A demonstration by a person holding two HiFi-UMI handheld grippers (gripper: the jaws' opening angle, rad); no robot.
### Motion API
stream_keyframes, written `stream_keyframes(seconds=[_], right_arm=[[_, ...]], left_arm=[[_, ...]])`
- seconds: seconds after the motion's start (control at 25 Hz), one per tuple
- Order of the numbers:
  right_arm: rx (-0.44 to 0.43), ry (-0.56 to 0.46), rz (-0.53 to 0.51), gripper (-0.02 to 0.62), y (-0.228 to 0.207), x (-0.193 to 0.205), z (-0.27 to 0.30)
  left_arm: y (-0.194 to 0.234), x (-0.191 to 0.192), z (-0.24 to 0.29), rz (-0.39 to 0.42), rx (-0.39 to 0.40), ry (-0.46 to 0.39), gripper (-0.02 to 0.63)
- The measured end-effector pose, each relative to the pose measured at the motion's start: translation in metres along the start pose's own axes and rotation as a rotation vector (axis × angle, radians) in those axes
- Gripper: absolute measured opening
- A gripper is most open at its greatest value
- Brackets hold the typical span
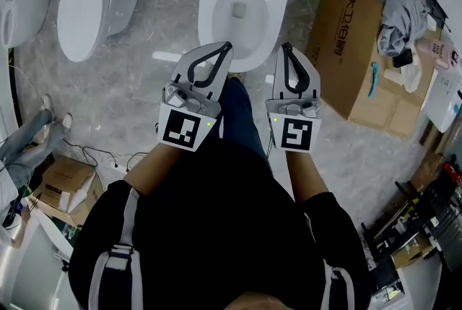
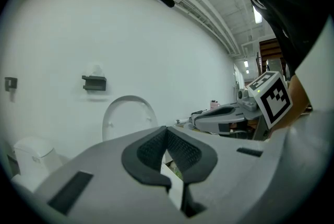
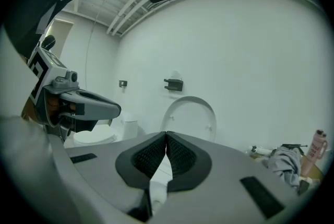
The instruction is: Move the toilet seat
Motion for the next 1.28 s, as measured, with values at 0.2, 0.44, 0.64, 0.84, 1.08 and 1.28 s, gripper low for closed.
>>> stream_keyframes(seconds=[0.2,0.44,0.64,0.84,1.08,1.28], right_arm=[[-0.008,0.012,0.014,0.021,0.007,0.026,0.009],[-0.008,0.046,0.027,0.021,0.016,0.056,0.017],[-0.003,0.047,0.030,0.021,0.023,0.075,0.025],[-0.017,0.053,0.031,0.021,0.029,0.099,0.027],[-0.034,0.089,0.018,0.021,0.036,0.131,0.027],[-0.052,0.118,-0.005,0.021,0.044,0.152,0.026]], left_arm=[[0.002,0.032,0.003,-0.044,0.003,0.034,0.006],[0.006,0.063,0.007,-0.068,0.001,0.054,0.006],[0.007,0.088,0.012,-0.066,0.014,0.062,0.006],[0.001,0.114,0.014,-0.060,0.022,0.068,0.006],[-0.003,0.143,0.015,-0.063,0.023,0.083,0.006],[-0.007,0.163,0.015,-0.066,0.017,0.108,0.006]])
Point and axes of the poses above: the fingertips, and each gripper's own axes: z forward along the fingers, y to its left, x out of its underside, the point moved 6 cm from there along -z, backward along the fingers, and after that the axes turned 12 degrees about x, right-handed, at the moved point
